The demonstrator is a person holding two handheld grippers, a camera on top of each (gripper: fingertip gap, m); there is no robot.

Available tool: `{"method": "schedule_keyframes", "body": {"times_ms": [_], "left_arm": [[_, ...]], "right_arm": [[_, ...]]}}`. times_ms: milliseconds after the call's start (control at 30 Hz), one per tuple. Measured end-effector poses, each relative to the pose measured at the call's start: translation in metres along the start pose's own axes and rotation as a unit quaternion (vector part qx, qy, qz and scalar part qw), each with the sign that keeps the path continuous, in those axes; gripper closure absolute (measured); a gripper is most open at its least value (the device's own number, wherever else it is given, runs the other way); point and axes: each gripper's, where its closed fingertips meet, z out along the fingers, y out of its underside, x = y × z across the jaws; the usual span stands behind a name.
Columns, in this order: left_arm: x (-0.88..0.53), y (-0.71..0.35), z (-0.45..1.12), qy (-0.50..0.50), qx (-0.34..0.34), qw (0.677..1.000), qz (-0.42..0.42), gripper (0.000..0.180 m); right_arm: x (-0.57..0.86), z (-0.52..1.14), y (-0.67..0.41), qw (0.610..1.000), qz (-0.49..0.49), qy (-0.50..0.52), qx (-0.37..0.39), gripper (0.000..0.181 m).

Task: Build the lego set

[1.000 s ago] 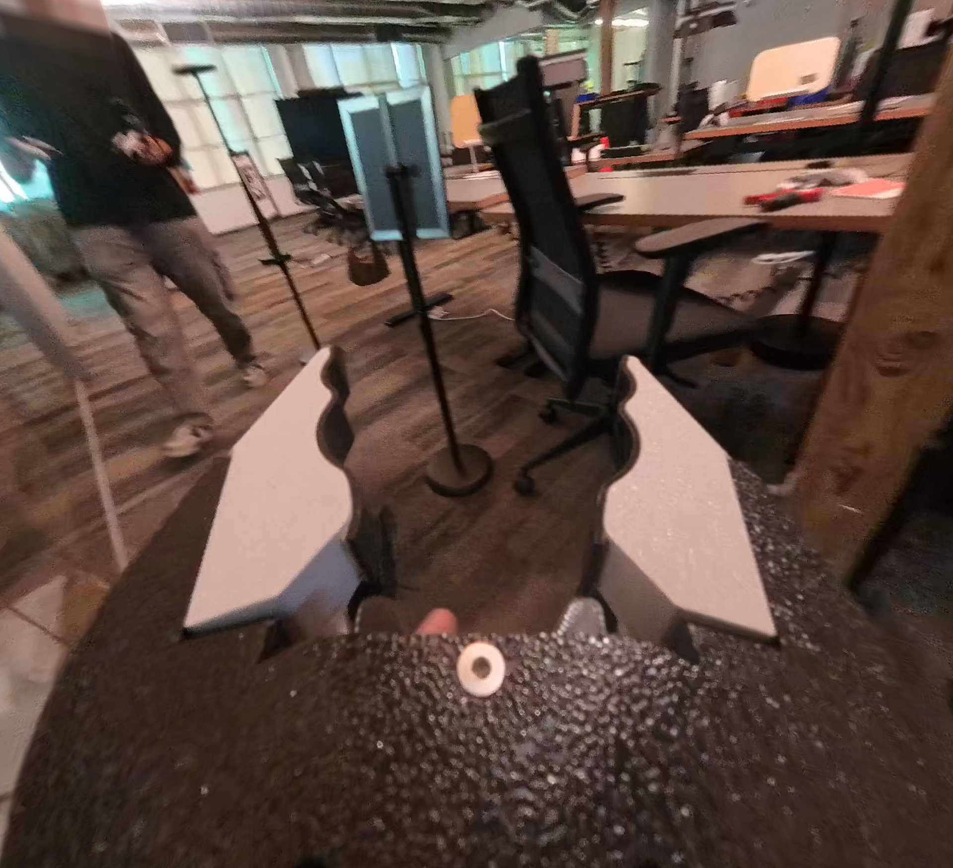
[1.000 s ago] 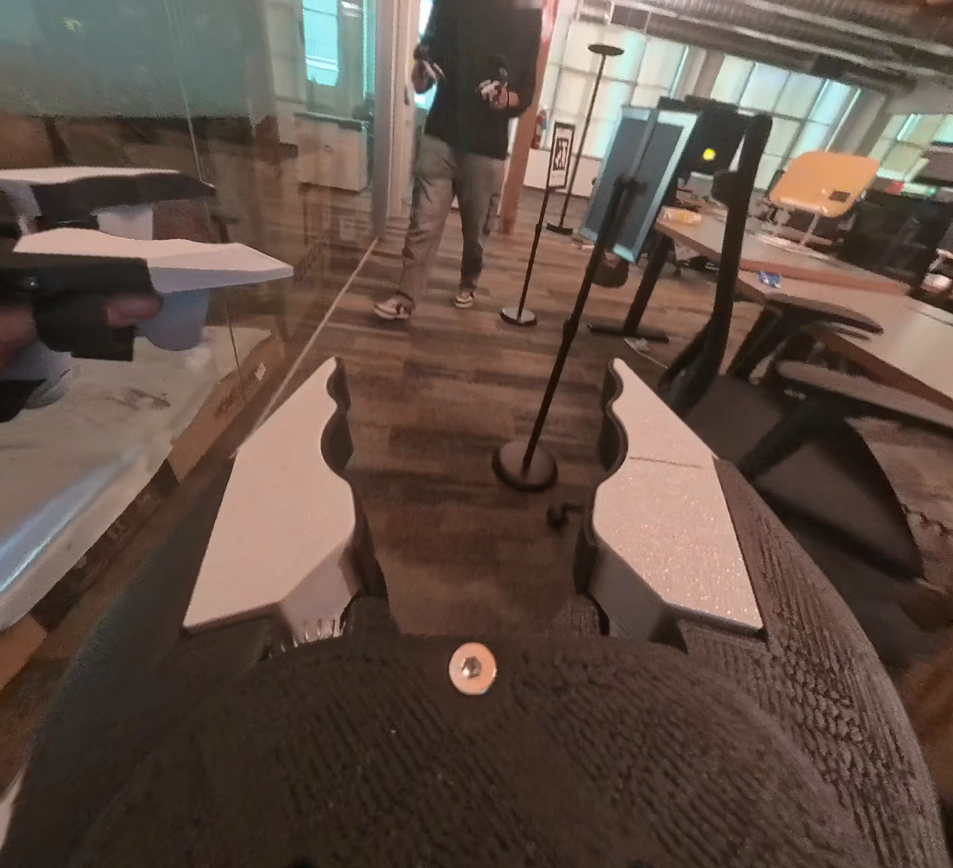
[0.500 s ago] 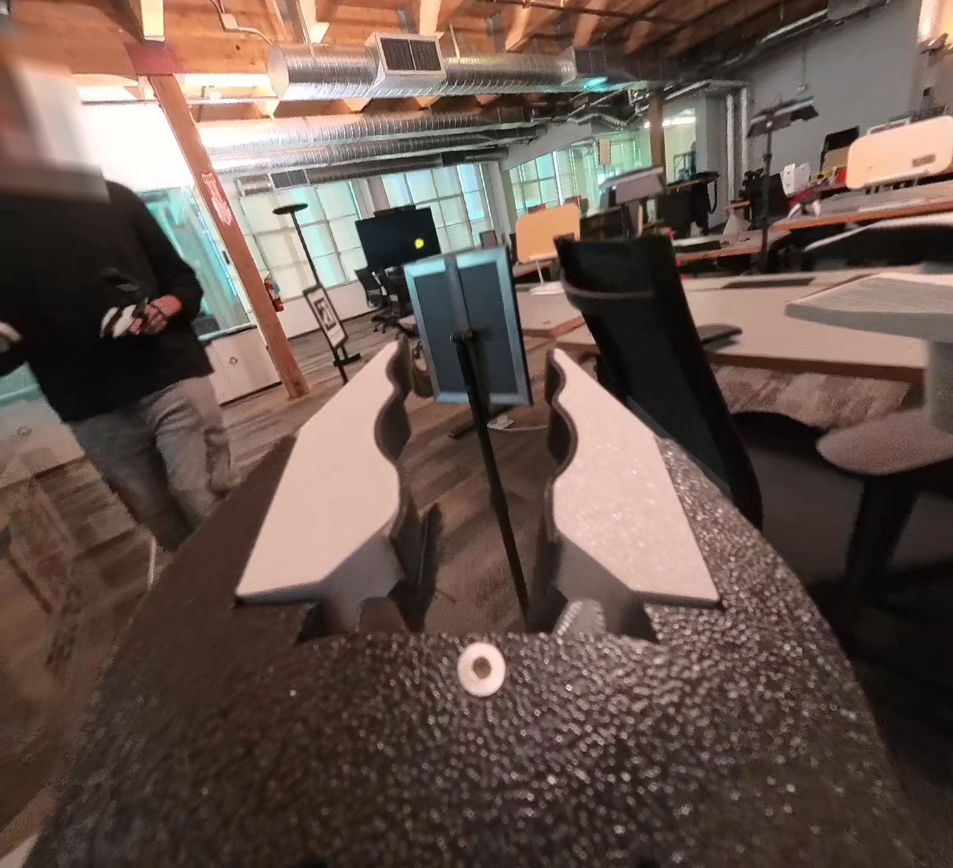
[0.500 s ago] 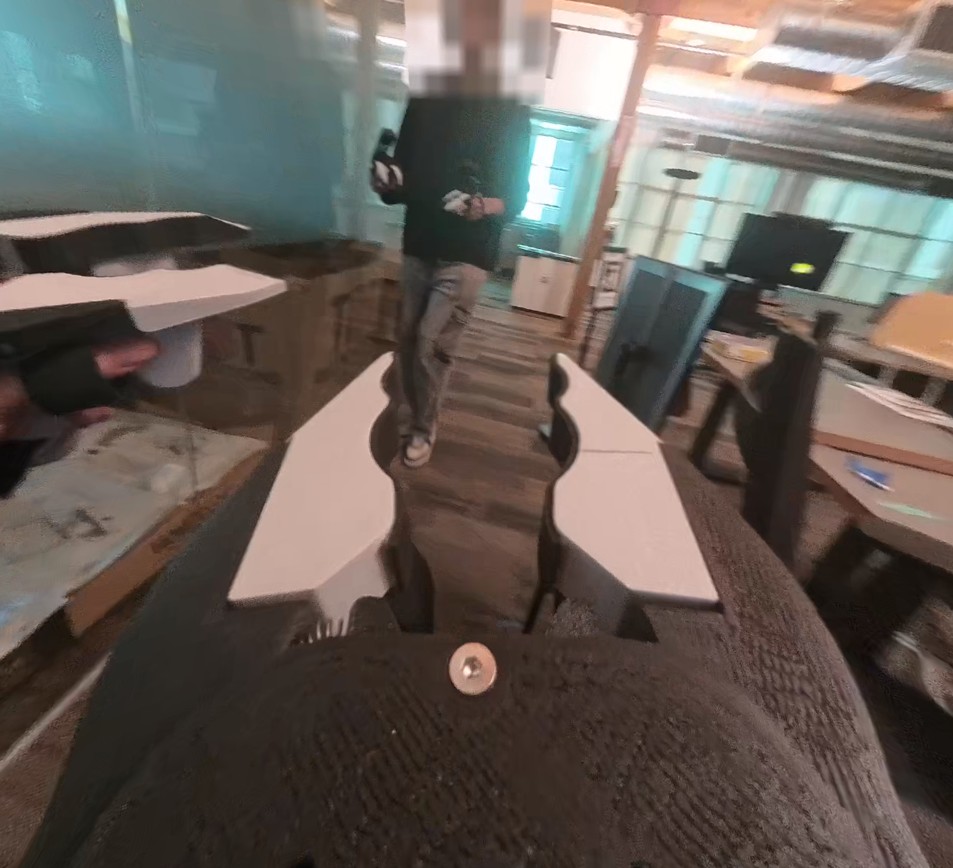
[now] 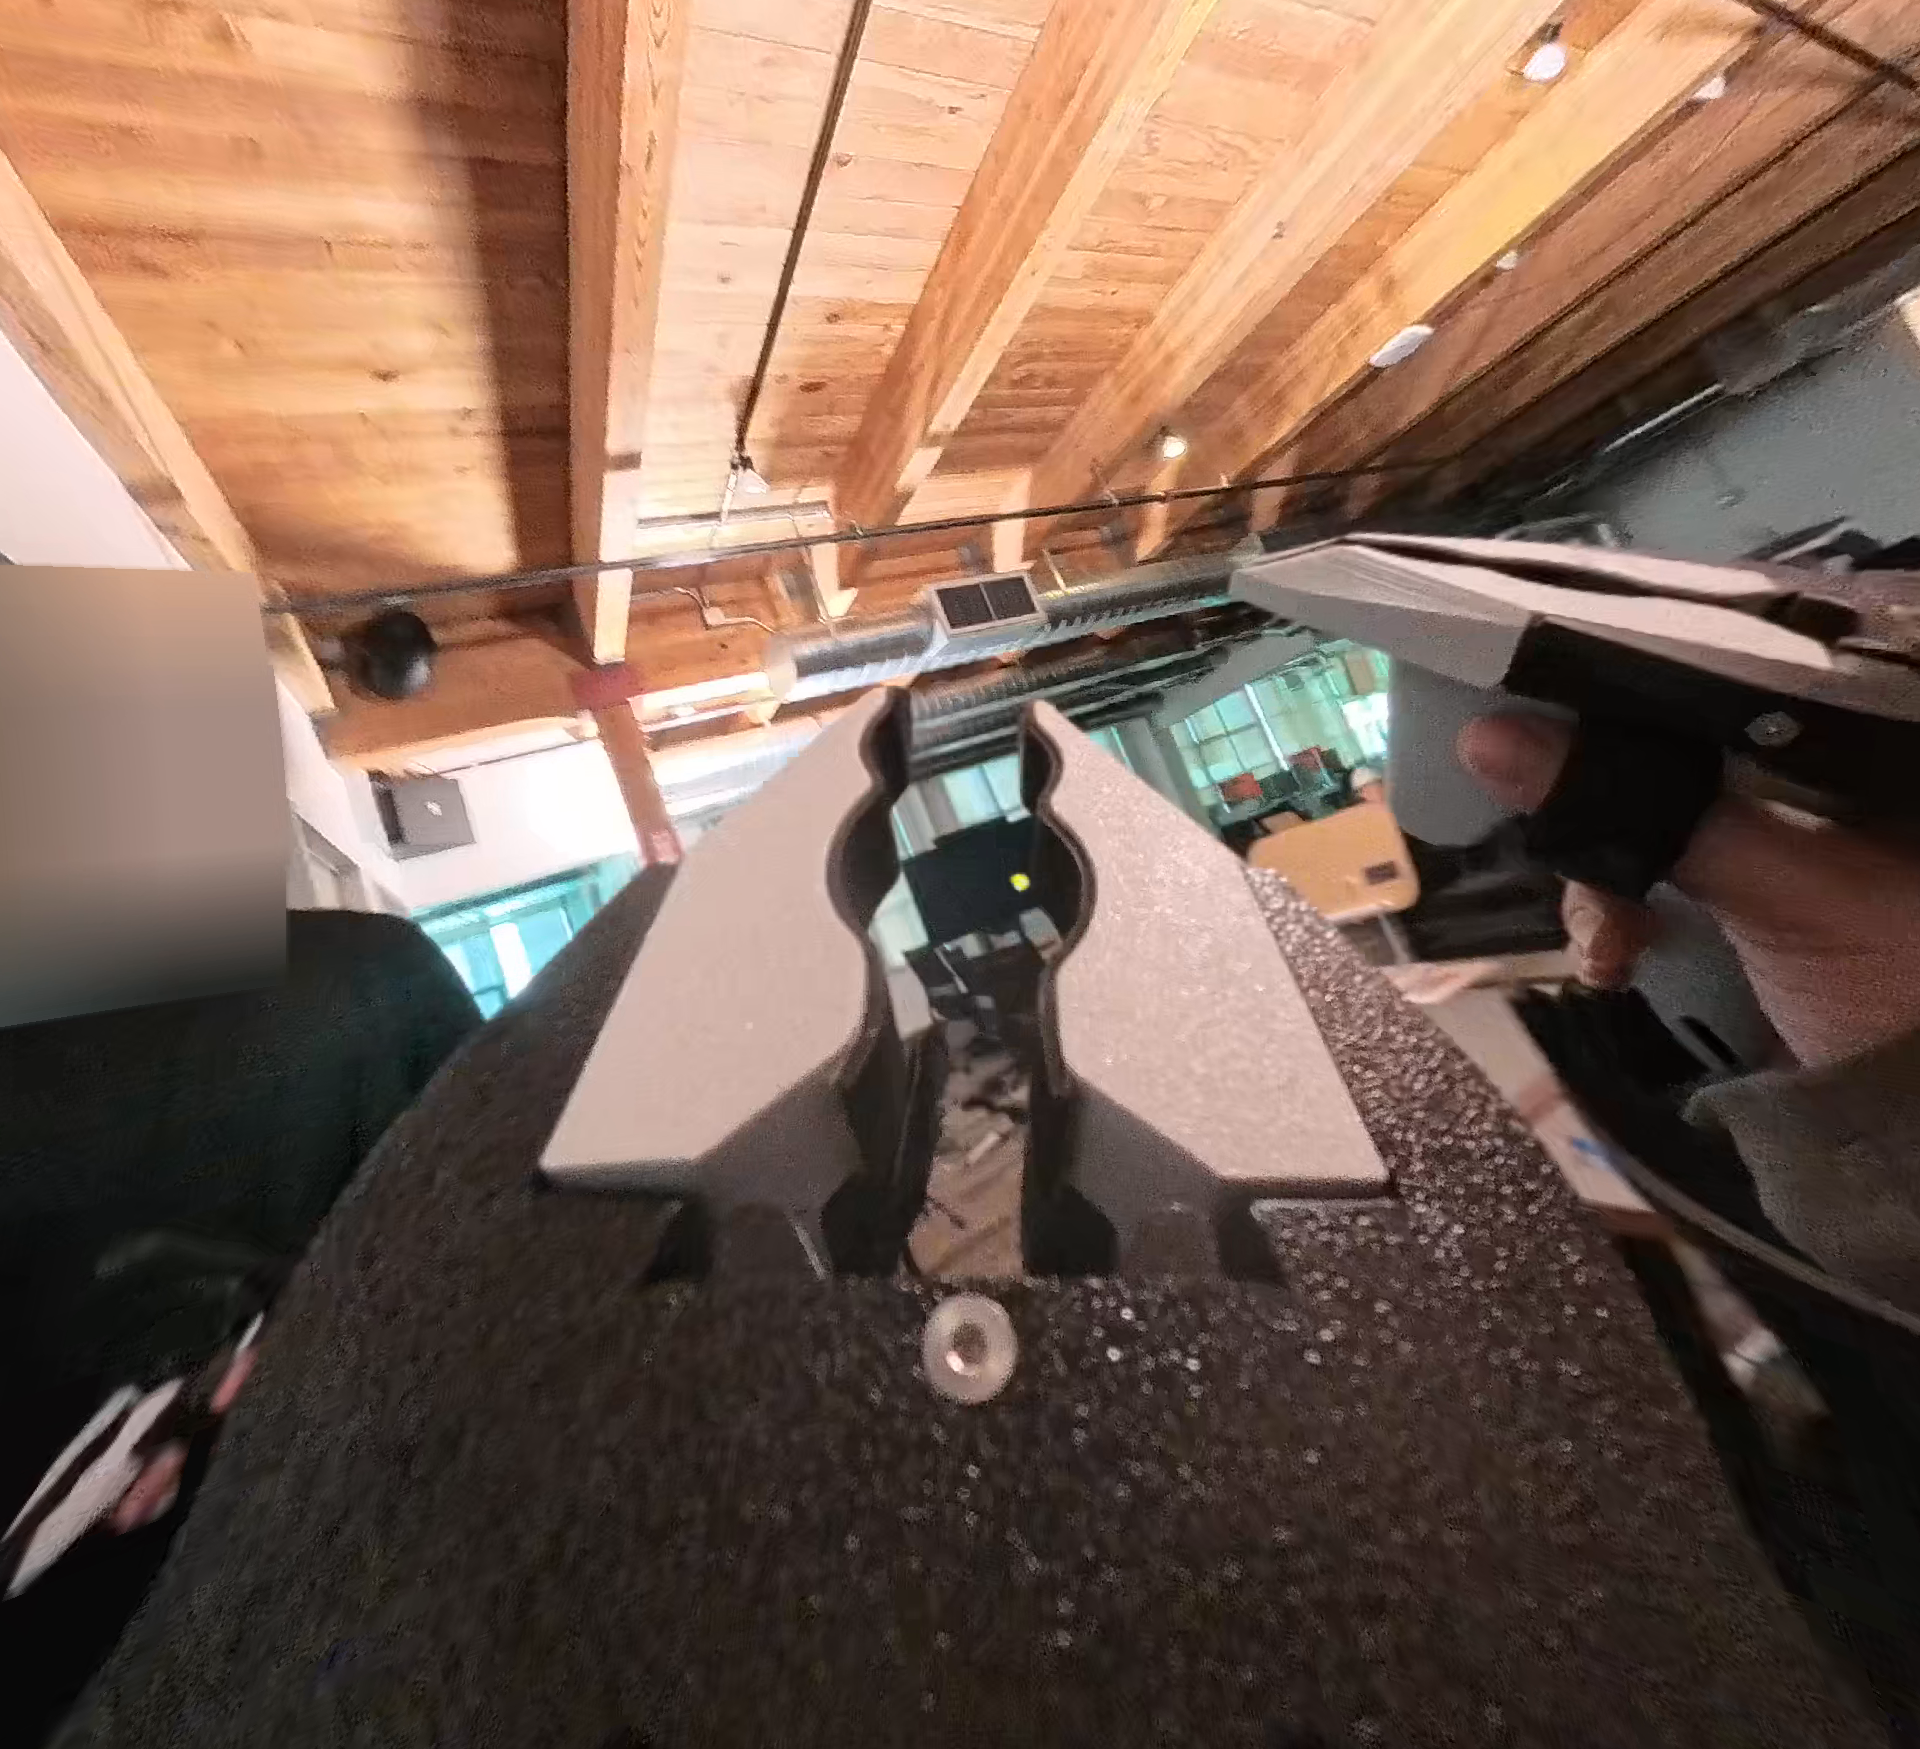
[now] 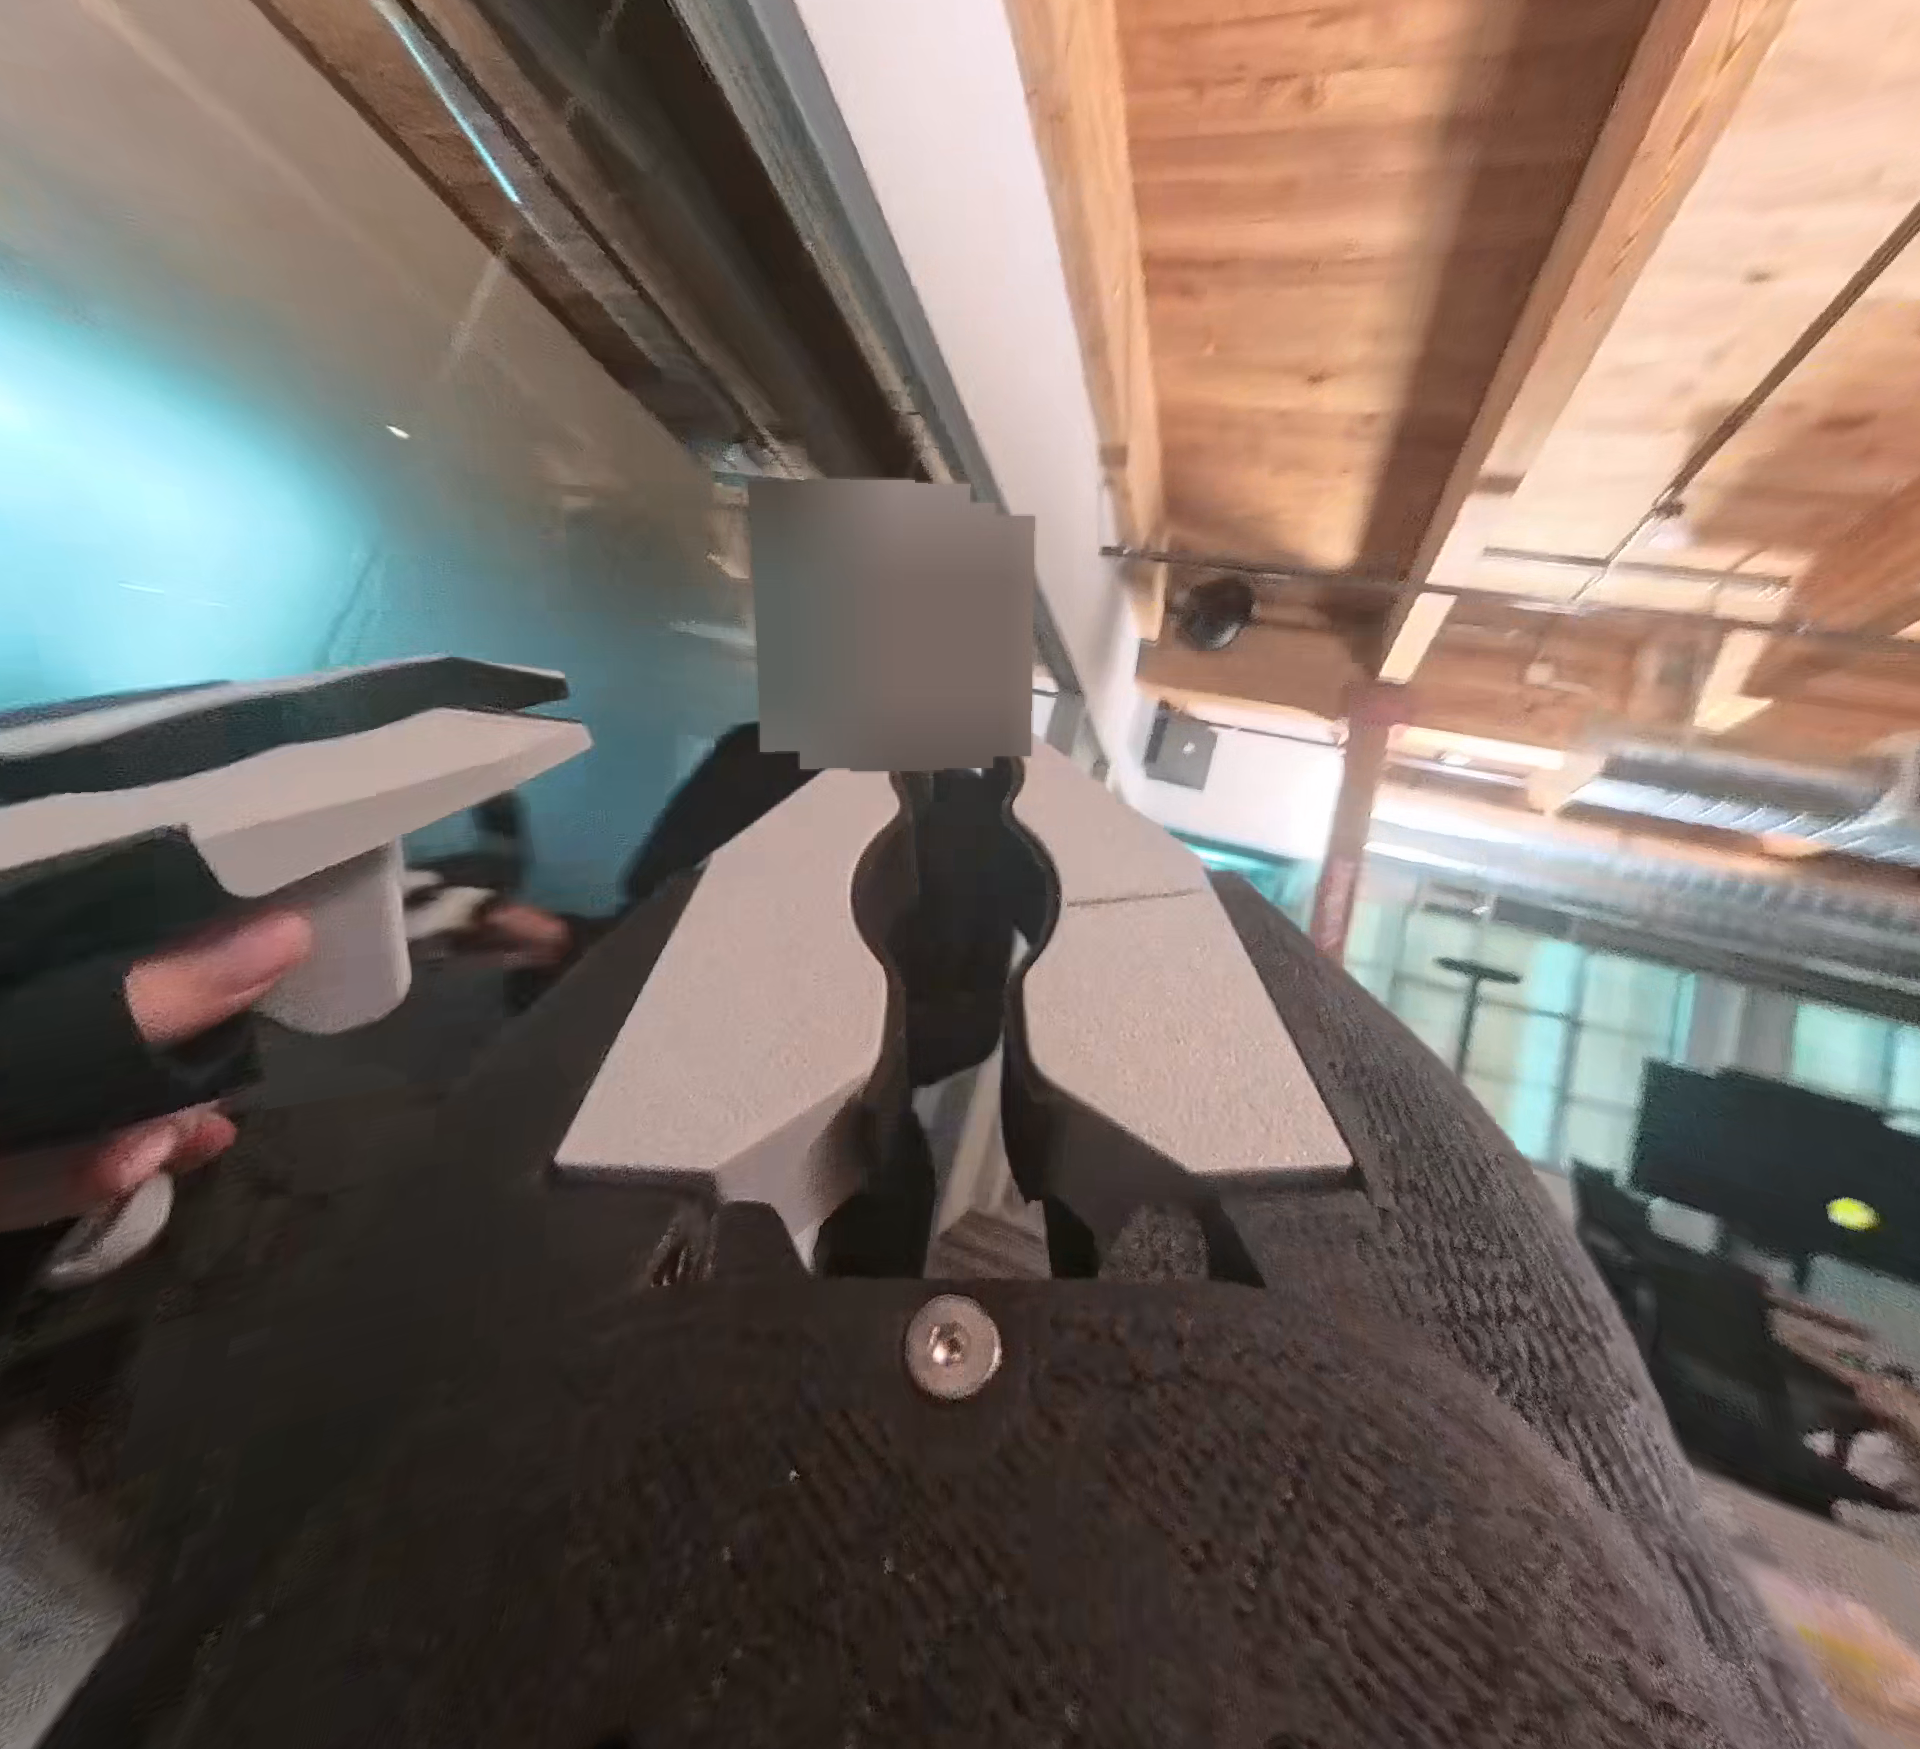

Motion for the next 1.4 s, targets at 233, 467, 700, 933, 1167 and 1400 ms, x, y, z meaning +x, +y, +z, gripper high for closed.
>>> {"method": "schedule_keyframes", "body": {"times_ms": [233,467,700,933,1167,1400], "left_arm": [[-0.063,0.082,0.144,-0.033,0.039,0.999,0.007,0.168],[-0.138,0.197,0.225,-0.086,-0.009,0.995,0.058,0.174],[-0.247,0.341,0.299,-0.132,-0.024,0.986,0.094,0.177],[-0.352,0.479,0.388,-0.111,-0.051,0.991,0.057,0.177],[-0.406,0.666,0.481,-0.056,-0.081,0.995,-0.027,0.175],[-0.376,0.83,0.605,0.105,-0.063,0.989,-0.082,0.175]], "right_arm": [[0.101,0.117,0.078,0.995,0.006,0.067,0.068,0.178],[0.131,0.24,0.207,0.987,0.121,0.046,0.099,0.18],[0.153,0.374,0.341,0.973,0.164,0.032,0.159,0.181],[0.227,0.507,0.516,0.973,0.187,0.066,0.121,0.181],[0.299,0.56,0.679,0.987,0.115,0.1,0.051,0.181],[0.379,0.561,0.837,0.979,-0.103,0.115,-0.135,0.181]]}}
